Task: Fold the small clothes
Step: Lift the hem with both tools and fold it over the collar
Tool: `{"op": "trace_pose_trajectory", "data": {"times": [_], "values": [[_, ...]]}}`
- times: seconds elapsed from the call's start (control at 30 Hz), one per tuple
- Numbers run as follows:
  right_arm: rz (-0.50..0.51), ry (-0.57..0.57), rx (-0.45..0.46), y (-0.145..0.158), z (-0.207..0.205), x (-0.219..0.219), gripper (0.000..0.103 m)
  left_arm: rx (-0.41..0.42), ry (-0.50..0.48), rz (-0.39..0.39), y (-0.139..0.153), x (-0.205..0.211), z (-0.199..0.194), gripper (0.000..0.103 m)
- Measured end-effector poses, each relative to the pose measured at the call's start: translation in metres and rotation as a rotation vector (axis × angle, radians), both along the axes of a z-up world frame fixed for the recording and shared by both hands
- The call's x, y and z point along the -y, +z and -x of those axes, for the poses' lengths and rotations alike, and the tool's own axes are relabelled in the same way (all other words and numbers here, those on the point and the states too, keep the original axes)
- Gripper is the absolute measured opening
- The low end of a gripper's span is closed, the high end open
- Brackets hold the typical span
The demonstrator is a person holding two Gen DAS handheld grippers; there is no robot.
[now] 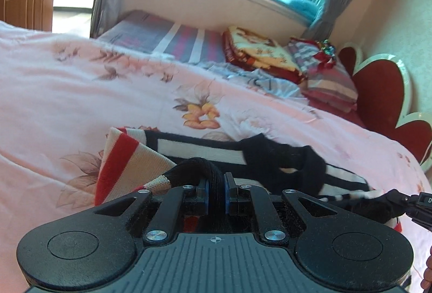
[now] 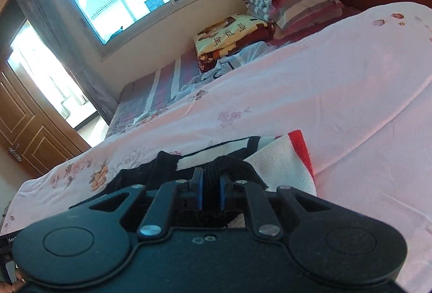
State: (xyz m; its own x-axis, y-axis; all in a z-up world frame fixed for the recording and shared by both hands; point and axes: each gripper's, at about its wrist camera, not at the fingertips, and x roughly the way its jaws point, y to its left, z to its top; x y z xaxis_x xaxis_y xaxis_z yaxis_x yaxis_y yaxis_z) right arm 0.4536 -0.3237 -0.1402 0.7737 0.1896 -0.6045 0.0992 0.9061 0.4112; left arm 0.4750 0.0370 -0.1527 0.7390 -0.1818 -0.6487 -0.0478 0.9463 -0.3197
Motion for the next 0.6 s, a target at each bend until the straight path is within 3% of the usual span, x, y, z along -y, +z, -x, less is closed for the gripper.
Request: {"op": "trace_pose_trajectory", "data": {"times": [0.13, 0.23, 0.27, 0.3, 0.33, 0.4, 0.47, 0.53, 0.6], "values": [[0.033, 0.001, -0.030, -0.011, -0.021, -0.003, 0.014, -0.039, 0.019, 0.037, -0.012, -0.002, -0.022, 0.012], [0.056, -0.007, -0.036, -0.013, -0.034, -0.004, 0.025, -0.062, 0.015, 0.047, -0.013, -0.002, -0.030, 0.014], [0.068, -0.017, -0.021, -0.012, -0.035, -0.004, 0.040, -0.068, 0.012, 0.049, -0.014, -0.003, -0.033, 0.015], [0.080, -0.028, -0.010, -0.010, -0.036, -0.002, 0.063, -0.064, 0.010, 0.050, -0.012, -0.004, -0.033, 0.021], [0.084, -0.030, 0.003, -0.007, -0.038, -0.002, 0.070, -0.052, 0.009, 0.049, -0.010, -0.005, -0.031, 0.029], [0.103, -0.011, 0.030, -0.001, -0.034, -0.001, 0.062, 0.002, 0.048, 0.017, 0.000, -0.011, -0.022, 0.097], [0.171, -0.019, 0.054, 0.005, -0.025, -0.003, 0.054, 0.083, 0.094, -0.027, 0.010, -0.019, -0.009, 0.103], [0.230, -0.016, 0.081, 0.009, -0.017, -0.005, 0.050, 0.068, 0.055, -0.051, 0.011, -0.022, -0.007, 0.102], [0.299, 0.027, 0.099, 0.010, -0.010, -0.013, 0.044, 0.079, 0.007, -0.090, 0.012, -0.018, 0.000, 0.093]]}}
